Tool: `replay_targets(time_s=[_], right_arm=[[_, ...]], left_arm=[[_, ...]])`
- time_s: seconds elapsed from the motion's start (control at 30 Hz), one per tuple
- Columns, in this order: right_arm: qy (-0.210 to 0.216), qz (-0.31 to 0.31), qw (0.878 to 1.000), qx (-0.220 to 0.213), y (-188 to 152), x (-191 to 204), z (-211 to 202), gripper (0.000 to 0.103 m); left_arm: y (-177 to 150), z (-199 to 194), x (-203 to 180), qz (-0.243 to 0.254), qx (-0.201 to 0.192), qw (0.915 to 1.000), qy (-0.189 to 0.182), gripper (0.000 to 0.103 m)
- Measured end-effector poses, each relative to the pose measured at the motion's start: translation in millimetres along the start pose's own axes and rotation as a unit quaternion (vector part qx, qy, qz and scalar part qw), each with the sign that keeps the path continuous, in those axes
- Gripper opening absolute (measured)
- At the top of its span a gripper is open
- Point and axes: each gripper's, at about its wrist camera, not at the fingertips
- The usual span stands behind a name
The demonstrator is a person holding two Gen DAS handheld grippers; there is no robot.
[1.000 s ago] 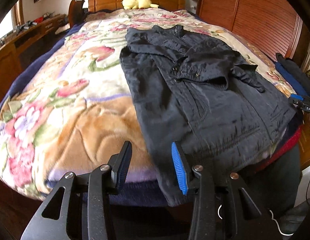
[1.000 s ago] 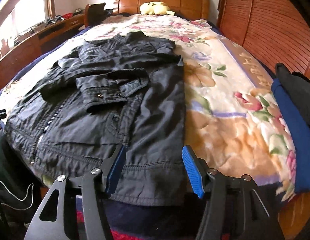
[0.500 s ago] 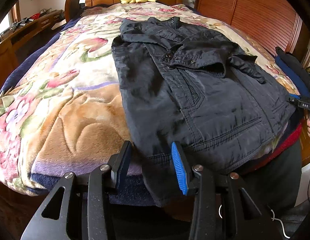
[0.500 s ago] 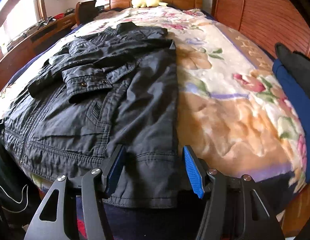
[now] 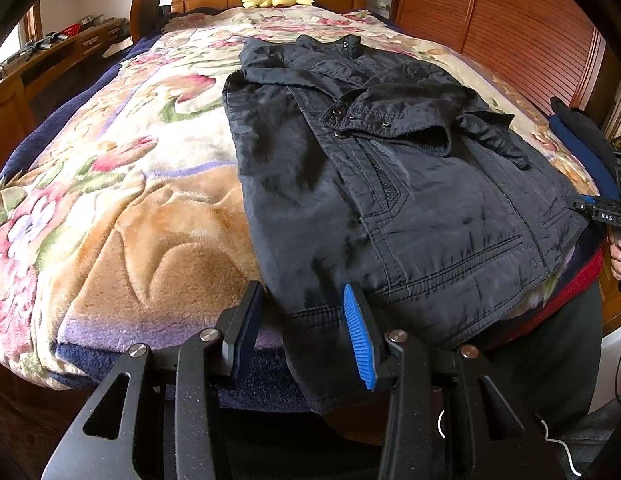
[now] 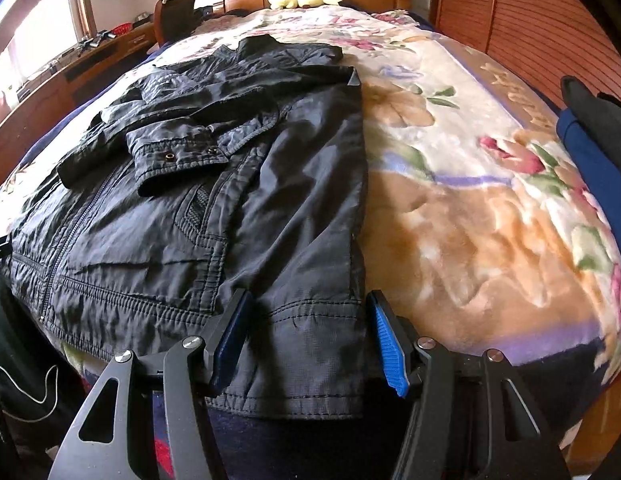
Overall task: Fold large clothes
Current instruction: 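Grasp the jacket hem with the right tool while the left tool grasps it too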
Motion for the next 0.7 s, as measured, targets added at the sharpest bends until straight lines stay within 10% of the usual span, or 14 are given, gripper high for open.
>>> replay_targets(time_s=[0.2, 0.37, 0.7], right_arm=[[-0.001, -0.016, 1.000, 0.012, 2, 6, 0, 0.047], [0.022, -0.033, 0.999, 0.007, 2, 13, -4, 0.018], [0.046, -0.019, 0.994, -0.100, -2, 21, -73, 0.012]], left_arm=[[-5, -2, -3, 0.005, -0.008, 1.0000, -0.002, 0.040], [-2, -17, -1, 0.004, -0.027, 0.9996, -0.002, 0.009], [27, -109, -8, 0.024, -0.148, 0.9887, -0.001, 0.007]])
Point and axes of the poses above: each gripper's, at about its wrist camera, not at the fingertips, and z roughly the way its jaws point, x to its left, y to its top, and after that the axes turned 11 degrees about x, right-handed
